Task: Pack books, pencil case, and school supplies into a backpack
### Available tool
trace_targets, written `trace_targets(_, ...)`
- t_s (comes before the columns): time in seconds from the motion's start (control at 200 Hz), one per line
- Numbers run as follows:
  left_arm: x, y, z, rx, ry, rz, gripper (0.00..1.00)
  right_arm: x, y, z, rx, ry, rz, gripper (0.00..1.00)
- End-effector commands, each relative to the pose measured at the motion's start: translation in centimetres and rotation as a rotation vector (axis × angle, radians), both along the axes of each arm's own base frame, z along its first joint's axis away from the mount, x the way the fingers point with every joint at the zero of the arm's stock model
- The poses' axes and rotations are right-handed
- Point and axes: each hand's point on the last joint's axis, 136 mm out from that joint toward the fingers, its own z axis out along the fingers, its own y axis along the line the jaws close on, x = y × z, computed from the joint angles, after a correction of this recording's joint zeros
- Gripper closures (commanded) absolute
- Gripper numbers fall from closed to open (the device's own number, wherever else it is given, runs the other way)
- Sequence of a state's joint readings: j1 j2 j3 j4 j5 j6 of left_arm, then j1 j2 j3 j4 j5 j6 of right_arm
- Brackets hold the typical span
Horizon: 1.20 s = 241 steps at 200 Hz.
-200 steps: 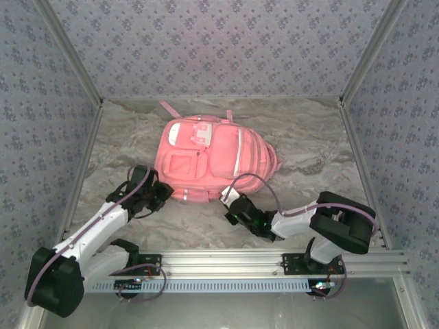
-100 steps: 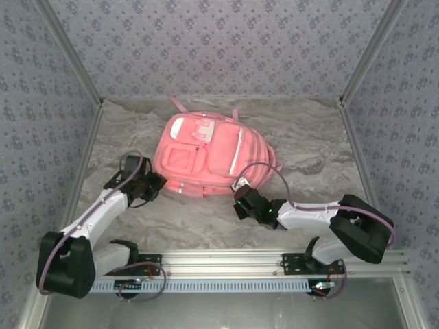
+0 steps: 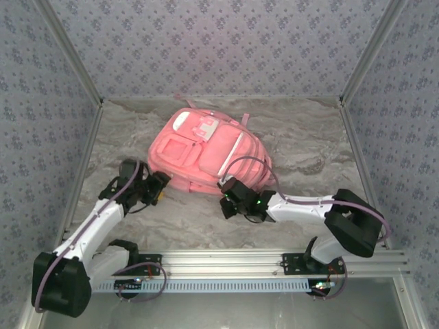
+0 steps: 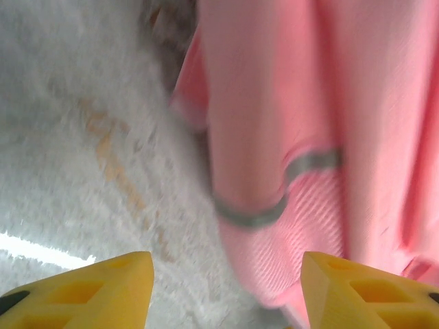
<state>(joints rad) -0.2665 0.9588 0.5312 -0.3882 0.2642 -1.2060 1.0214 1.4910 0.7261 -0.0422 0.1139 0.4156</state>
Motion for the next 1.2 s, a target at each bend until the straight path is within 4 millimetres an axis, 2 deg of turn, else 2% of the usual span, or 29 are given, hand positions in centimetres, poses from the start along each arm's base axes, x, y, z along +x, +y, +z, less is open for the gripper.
trace_targets(0.0,0.5,-0.8,0.3,-0.052,-0.036,0.032,0.39,0.1,3.2,1.5,0.083,0.028,0.030,1.00)
trace_targets(0.145,1.5,-1.8,0.4,-0.067,-0.066,0.014,0.39,-0.1,4.9,1.3,0.090,0.048,0.061,1.00)
trace_targets(0.28,1.9,-1.9,-1.0,-0.051,-0.054,0.025,0.41,-0.3,5.8,1.3,0.108,0.063,0.084,1.00)
trace_targets(0.455,2.7,-2.0,-2.9,-0.038,-0.016,0.033,0.46,-0.3,6.0,1.3,0.118,0.065,0.086,1.00)
trace_targets(0.545,3.8,-2.3,-2.8,-0.027,-0.026,0.027,0.50,-0.4,6.1,1.3,0.122,0.064,0.088,1.00)
trace_targets(0.705,6.2,-2.3,-1.5,0.052,-0.066,-0.007,0.52,-0.6,6.3,0.7,0.112,0.087,0.092,1.00)
trace_targets(0.769,7.0,-2.2,-1.3,0.086,-0.078,-0.019,0.59,-0.9,6.3,0.2,0.100,0.116,0.091,1.00)
trace_targets(0.874,7.7,-2.1,-1.7,0.108,-0.072,-0.029,0.80,-0.9,5.8,-0.4,0.072,0.130,0.080,1.00)
trace_targets(0.949,8.1,-1.9,-2.4,0.106,-0.048,-0.024,0.89,-1.1,5.4,-0.8,0.060,0.141,0.074,1.00)
trace_targets(1.104,8.9,-1.0,-2.9,0.085,-0.005,0.003,1.00,-1.3,3.7,-1.5,0.022,0.155,0.054,1.00)
trace_targets(1.199,9.4,-0.5,-2.5,0.086,-0.008,0.016,1.00,-1.4,2.5,-1.8,0.002,0.165,0.038,1.00)
